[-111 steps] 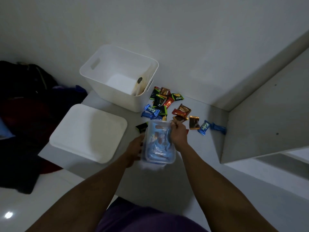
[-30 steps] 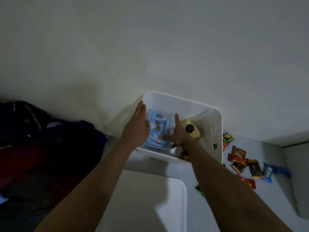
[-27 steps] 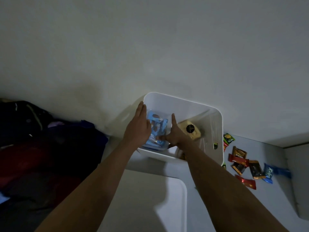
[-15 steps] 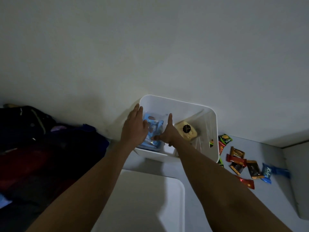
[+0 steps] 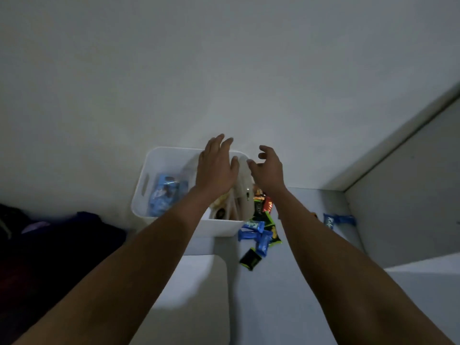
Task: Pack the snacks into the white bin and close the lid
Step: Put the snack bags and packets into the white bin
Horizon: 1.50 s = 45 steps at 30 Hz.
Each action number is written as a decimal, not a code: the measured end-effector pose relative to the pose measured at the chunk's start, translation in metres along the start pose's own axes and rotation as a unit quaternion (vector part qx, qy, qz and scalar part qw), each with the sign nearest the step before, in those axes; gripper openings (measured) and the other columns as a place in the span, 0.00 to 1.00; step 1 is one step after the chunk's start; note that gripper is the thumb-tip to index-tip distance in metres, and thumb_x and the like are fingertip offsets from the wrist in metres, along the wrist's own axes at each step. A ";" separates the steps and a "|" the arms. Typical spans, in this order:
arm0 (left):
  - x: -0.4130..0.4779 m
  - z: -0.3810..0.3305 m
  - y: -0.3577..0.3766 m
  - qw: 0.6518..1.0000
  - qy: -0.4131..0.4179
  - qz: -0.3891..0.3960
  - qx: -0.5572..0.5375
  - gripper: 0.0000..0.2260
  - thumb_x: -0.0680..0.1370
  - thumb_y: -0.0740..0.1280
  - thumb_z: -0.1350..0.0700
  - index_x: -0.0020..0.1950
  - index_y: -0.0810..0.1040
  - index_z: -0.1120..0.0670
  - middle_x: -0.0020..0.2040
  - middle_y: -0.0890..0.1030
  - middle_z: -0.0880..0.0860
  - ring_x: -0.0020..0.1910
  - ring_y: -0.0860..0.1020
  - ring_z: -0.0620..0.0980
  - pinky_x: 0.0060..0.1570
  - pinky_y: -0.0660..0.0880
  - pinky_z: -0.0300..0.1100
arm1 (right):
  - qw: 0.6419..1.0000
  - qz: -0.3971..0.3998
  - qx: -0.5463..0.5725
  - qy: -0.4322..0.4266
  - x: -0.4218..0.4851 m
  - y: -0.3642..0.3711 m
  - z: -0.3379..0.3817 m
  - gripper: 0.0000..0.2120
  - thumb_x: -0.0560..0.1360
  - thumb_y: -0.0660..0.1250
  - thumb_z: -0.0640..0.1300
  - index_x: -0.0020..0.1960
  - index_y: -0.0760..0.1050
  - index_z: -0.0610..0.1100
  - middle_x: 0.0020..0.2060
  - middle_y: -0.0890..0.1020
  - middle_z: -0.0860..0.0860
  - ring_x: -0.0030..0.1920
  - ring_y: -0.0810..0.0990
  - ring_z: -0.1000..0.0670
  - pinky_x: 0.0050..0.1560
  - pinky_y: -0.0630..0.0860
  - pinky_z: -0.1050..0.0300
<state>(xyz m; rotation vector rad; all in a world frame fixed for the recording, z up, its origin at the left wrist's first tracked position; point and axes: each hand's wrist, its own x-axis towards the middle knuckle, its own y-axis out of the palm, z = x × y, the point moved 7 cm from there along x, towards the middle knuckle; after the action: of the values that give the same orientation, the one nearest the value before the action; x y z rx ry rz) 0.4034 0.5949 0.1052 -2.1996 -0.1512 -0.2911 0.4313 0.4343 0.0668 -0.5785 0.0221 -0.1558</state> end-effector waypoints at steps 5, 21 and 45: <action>-0.017 -0.092 0.061 0.996 0.084 0.007 -0.017 0.21 0.80 0.61 0.51 0.73 0.69 0.53 0.73 0.69 0.54 0.73 0.64 0.54 0.68 0.65 0.53 | 0.999 -0.021 -0.004 0.040 -0.006 -0.076 -0.077 0.24 0.79 0.68 0.46 0.72 0.66 0.42 0.64 0.75 0.43 0.52 0.80 0.47 0.55 0.77 0.54; -0.163 -0.044 0.252 0.972 -0.161 0.105 0.136 0.33 0.72 0.72 0.44 0.74 0.67 0.52 0.72 0.69 0.57 0.74 0.63 0.62 0.69 0.63 0.65 | 0.973 0.027 -0.230 0.012 -0.022 -0.172 -0.312 0.27 0.77 0.66 0.56 0.70 0.69 0.41 0.67 0.71 0.40 0.68 0.69 0.39 0.67 0.70 0.42; -0.168 0.007 0.306 0.948 -0.253 0.054 0.187 0.26 0.70 0.61 0.29 0.53 0.77 0.49 0.70 0.67 0.56 0.73 0.63 0.64 0.69 0.47 0.73 | 0.861 0.235 -0.389 -0.230 -0.016 -0.056 -0.309 0.53 0.61 0.57 0.83 0.78 0.58 0.55 0.78 0.55 0.38 0.77 0.50 0.28 0.70 0.49 0.22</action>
<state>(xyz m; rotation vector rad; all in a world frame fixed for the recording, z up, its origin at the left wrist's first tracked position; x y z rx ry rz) 0.3068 0.4164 -0.1787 -1.8512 -0.3368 0.3463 0.3876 0.2224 -0.1620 -1.3901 -0.2509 0.5015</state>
